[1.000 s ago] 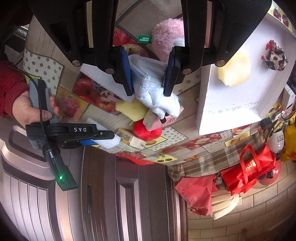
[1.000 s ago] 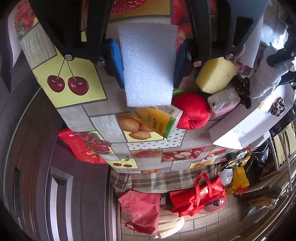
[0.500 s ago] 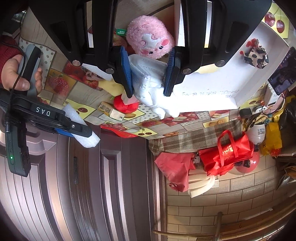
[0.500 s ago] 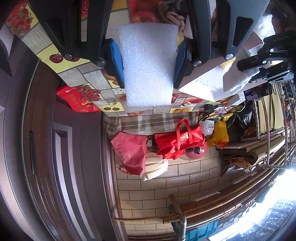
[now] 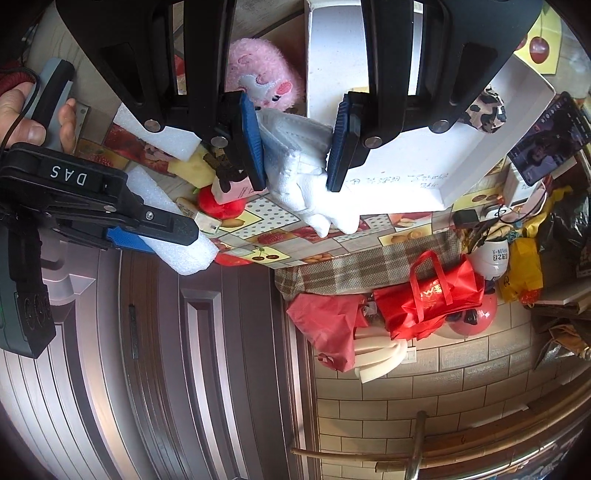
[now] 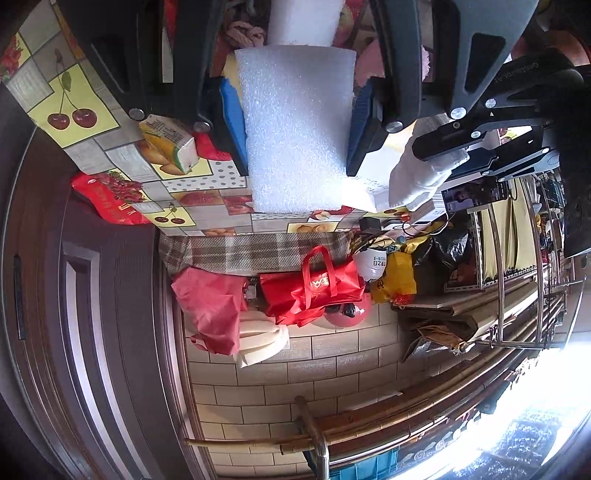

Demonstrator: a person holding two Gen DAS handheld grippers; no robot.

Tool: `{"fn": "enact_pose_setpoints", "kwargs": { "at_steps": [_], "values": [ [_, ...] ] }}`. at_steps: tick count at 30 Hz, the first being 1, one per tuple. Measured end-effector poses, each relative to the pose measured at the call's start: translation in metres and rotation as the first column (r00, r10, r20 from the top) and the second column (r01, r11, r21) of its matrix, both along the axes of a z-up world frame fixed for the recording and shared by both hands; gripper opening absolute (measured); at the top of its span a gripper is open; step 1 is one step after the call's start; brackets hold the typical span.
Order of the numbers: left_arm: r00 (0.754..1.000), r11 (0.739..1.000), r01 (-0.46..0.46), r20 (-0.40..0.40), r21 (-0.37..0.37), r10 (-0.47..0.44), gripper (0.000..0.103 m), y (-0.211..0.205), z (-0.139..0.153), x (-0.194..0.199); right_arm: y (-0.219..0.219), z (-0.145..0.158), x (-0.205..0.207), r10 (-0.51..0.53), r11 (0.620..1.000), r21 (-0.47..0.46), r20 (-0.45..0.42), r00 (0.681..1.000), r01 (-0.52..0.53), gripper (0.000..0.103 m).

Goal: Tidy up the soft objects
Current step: 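Carry the glove and the foam sheet over the white box with both tools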

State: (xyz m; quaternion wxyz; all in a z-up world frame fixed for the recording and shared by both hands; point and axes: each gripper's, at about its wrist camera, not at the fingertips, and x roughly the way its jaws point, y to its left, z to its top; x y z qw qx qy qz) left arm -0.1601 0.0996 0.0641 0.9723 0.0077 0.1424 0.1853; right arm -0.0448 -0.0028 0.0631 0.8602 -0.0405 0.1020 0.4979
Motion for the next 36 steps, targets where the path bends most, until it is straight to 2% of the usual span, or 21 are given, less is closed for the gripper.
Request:
{"fn": "enact_pose_setpoints", "kwargs": {
  "at_steps": [8, 13, 19, 27, 31, 36],
  "values": [
    [0.997, 0.997, -0.082, -0.005, -0.004, 0.082, 0.033, 0.032, -0.004, -0.017, 0.016, -0.003, -0.015, 0.039, 0.999, -0.026, 0.003, 0.999, -0.039, 0.049],
    [0.990, 0.989, -0.140, -0.014, -0.056, 0.140, 0.033, 0.065, -0.008, -0.029, 0.027, -0.004, -0.020, 0.060, 0.997, -0.040, 0.002, 0.998, -0.060, 0.049],
    [0.980, 0.979, -0.197, -0.015, -0.050, 0.197, 0.033, 0.085, -0.010, -0.039, 0.045, -0.007, -0.027, 0.104, 0.993, -0.063, -0.009, 0.995, -0.105, 0.049],
    [0.962, 0.960, -0.272, -0.017, -0.070, 0.272, 0.033, 0.116, -0.011, -0.039, 0.088, -0.015, -0.040, 0.161, 0.981, -0.107, -0.041, 0.986, -0.164, 0.049],
    [0.950, 0.947, -0.313, -0.015, -0.069, 0.313, 0.033, 0.133, -0.011, -0.038, 0.103, -0.017, -0.048, 0.175, 0.977, -0.115, -0.030, 0.984, -0.178, 0.049],
    [0.949, 0.947, -0.315, -0.032, -0.063, 0.314, 0.033, 0.143, -0.012, -0.028, 0.123, -0.018, -0.057, 0.202, 0.972, -0.120, -0.026, 0.979, -0.204, 0.049]
  ]
}}
